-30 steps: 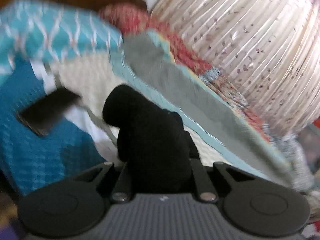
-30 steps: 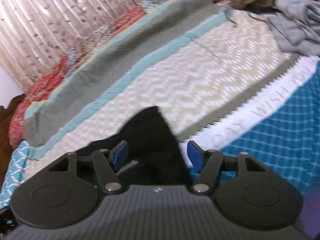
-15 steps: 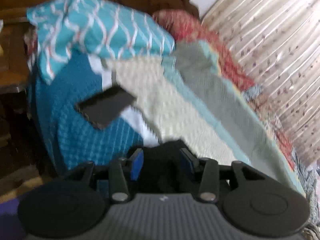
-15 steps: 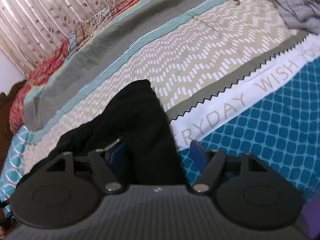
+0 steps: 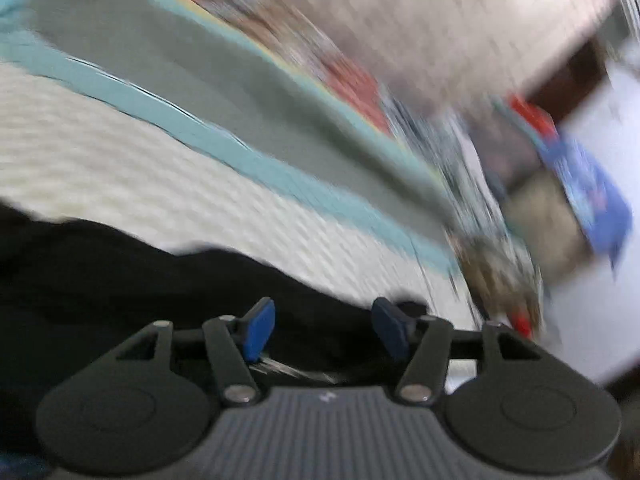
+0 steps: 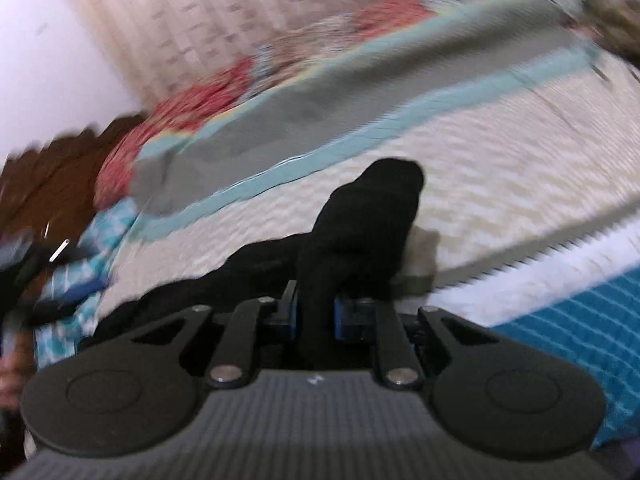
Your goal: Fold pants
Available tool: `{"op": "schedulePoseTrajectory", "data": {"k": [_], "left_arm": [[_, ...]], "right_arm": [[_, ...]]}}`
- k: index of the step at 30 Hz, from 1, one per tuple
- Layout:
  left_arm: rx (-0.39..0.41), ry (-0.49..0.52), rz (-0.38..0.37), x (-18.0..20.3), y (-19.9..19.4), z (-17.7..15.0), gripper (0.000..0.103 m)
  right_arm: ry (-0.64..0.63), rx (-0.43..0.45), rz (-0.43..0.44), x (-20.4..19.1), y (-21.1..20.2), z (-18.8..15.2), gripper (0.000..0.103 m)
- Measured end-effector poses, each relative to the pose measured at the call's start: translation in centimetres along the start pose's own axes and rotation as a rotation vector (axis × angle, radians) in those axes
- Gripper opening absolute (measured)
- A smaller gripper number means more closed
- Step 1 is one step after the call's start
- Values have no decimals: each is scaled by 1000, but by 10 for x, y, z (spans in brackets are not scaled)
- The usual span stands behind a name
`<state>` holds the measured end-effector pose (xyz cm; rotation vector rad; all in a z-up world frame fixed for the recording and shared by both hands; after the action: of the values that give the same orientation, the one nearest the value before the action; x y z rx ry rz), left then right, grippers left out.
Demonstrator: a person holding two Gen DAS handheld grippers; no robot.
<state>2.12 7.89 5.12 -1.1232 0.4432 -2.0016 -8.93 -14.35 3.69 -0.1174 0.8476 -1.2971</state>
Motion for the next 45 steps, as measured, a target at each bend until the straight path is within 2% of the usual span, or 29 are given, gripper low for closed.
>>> {"op": "schedulePoseTrajectory", "data": {"k": [2, 4, 6, 8, 9, 11, 13, 14, 15, 17, 19, 20, 21, 23, 26, 31, 34, 37, 38, 40, 41, 43, 45], "left_arm": [[-86, 61, -23, 21, 29, -1, 63], [-171, 132, -35, 41, 57, -6, 80], [-196, 198, 35, 52, 77, -18, 78], [-196, 258, 53, 60, 89, -24, 51], [-188, 287, 61, 61, 93, -27, 28], [-184, 250, 47, 56, 90, -26, 26], [-175, 192, 25, 48, 81, -20, 26], [-169, 179, 25, 44, 77, -16, 26], [-166, 170, 23, 42, 77, -12, 26], [-172, 138, 3, 33, 69, -6, 26], [-178, 115, -14, 23, 66, -1, 26], [-176, 106, -18, 17, 62, 1, 26], [-168, 96, -21, 11, 57, 4, 26], [-128, 71, -36, -6, 37, 16, 26], [-67, 37, -45, -43, -9, 42, 26], [-20, -29, 77, -122, -74, 80, 26], [-8, -96, 158, -172, -95, 89, 26], [-4, -170, 199, -220, -104, 89, 28], [-7, -189, 218, -234, -103, 87, 29], [-18, -260, 271, -264, -98, 78, 44], [-29, -307, 291, -279, -96, 71, 46], [-22, -378, 258, -297, -99, 57, 53], [24, -408, 204, -305, -111, 47, 65]], "right_arm": [[-99, -32, -8, -21, 9, -9, 19], [-147, -49, -4, -31, 16, -14, 19], [-170, -54, 12, -36, 18, -13, 19], [-193, -55, 20, -37, 18, -10, 19], [-202, -52, 17, -38, 17, -10, 19], [-209, -49, -2, -37, 15, -12, 23], [-182, -46, 27, -29, 7, -18, 42], [-175, -46, 27, -26, 5, -21, 70], [-184, -38, 18, -24, 2, -25, 80], [-214, -64, 10, -25, 5, -34, 77], [-216, -107, 10, -28, 15, -38, 56], [-229, -126, 6, -31, 21, -37, 32], [-247, -139, -1, -36, 26, -35, 25], [-252, -150, 45, -53, 32, -25, 24], [-244, -171, 193, -90, 38, -7, 23], [-253, -256, 412, -169, 86, 15, 23], [-252, -313, 477, -211, 129, 8, 23], [-256, -367, 516, -243, 168, -5, 23], [-244, -387, 525, -250, 181, -9, 24], [-236, -444, 533, -260, 210, -24, 34], [-228, -499, 540, -262, 223, -32, 50], [-180, -555, 528, -255, 232, -40, 54], [-139, -547, 551, -240, 222, -36, 55]]}}
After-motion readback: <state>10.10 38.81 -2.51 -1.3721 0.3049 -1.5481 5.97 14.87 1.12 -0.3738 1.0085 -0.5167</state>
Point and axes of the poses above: each gripper's, at about its wrist camera, not at the fingertips, and y roughly the way its jaws point, x to its right, z to its top, the point moved 2 cm from there along y, roughly the way its jaws point, and after that the axes turned 4 degrees about z, right-handed, at the moved point
